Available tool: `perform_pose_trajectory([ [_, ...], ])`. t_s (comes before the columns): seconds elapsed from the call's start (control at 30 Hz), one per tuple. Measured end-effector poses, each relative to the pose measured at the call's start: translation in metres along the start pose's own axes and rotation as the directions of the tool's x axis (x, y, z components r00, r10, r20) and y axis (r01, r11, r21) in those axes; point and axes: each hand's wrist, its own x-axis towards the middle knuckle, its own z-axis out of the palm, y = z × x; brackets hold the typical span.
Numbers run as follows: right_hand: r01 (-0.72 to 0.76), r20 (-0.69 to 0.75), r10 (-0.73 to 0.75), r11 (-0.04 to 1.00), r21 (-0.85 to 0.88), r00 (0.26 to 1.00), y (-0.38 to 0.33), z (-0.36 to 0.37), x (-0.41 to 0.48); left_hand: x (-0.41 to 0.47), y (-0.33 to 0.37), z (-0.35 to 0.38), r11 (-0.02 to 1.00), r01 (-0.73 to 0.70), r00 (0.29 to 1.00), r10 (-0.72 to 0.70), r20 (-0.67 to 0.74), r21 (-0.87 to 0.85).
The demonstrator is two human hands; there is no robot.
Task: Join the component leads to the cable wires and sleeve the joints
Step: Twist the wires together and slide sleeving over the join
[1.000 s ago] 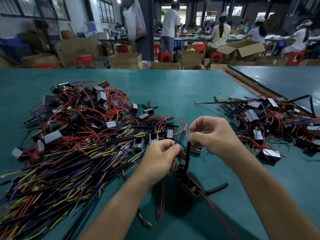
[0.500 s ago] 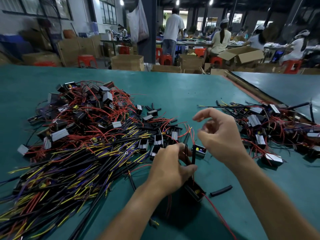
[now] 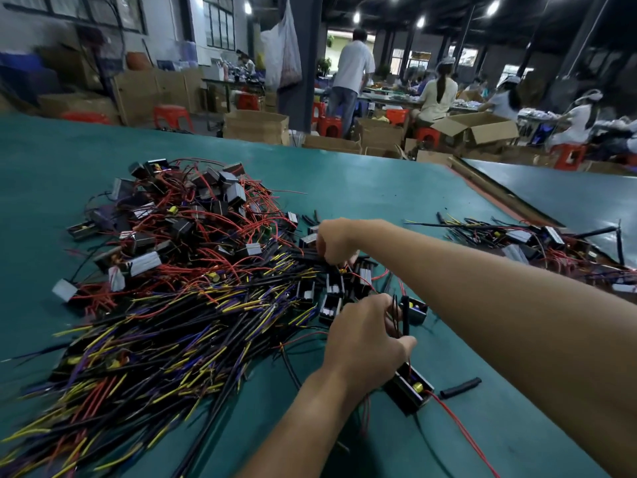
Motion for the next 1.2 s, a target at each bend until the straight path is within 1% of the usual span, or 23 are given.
perform_pose_trajectory([
  [0.07,0.01,-0.045,-0.013,0.997,-0.081,0.999,0.003,0.007,0.008,0.0,0.002,-0.001,0.999,-0.02,1.0,0.019,0.021,0.032],
  [0.17,0.013,0.014,-0.012,0.989,-0.144,1.0,0.002,0.012,0.013,0.0,0.004,-0.002,0.996,-0.035,0.999,0.033,0.032,0.076],
  [0.27,0.028,-0.018,-0.032,0.979,-0.202,0.999,0.001,0.016,0.018,-0.001,0.003,-0.002,0.998,-0.025,0.999,0.023,0.036,0.052],
  [0.43,0.06,-0.024,-0.064,0.987,-0.15,0.998,0.008,0.017,0.015,0.002,0.003,-0.003,1.0,-0.004,0.998,0.003,0.062,0.023],
  [0.57,0.079,-0.125,-0.089,0.993,-0.088,0.988,0.015,0.015,0.006,0.002,0.003,-0.003,0.999,0.012,0.997,-0.015,0.072,0.042],
  [0.67,0.109,-0.134,-0.115,0.993,-0.054,0.984,0.016,0.016,0.001,0.003,0.002,-0.003,0.999,0.027,0.996,-0.03,0.082,0.041],
  [0.87,0.147,-0.126,-0.159,0.984,-0.102,0.979,0.01,0.022,0.005,0.003,0.0,-0.004,0.999,0.047,0.994,-0.05,0.095,0.027],
  [1.0,0.143,-0.118,-0.155,0.984,-0.109,0.981,0.007,0.023,0.01,0.003,0.0,-0.003,0.999,0.023,0.996,-0.026,0.091,0.033],
  [1.2,0.136,-0.156,-0.152,0.985,-0.104,0.976,0.007,0.023,0.008,0.003,-0.002,-0.002,0.998,0.014,0.997,-0.018,0.077,0.055],
])
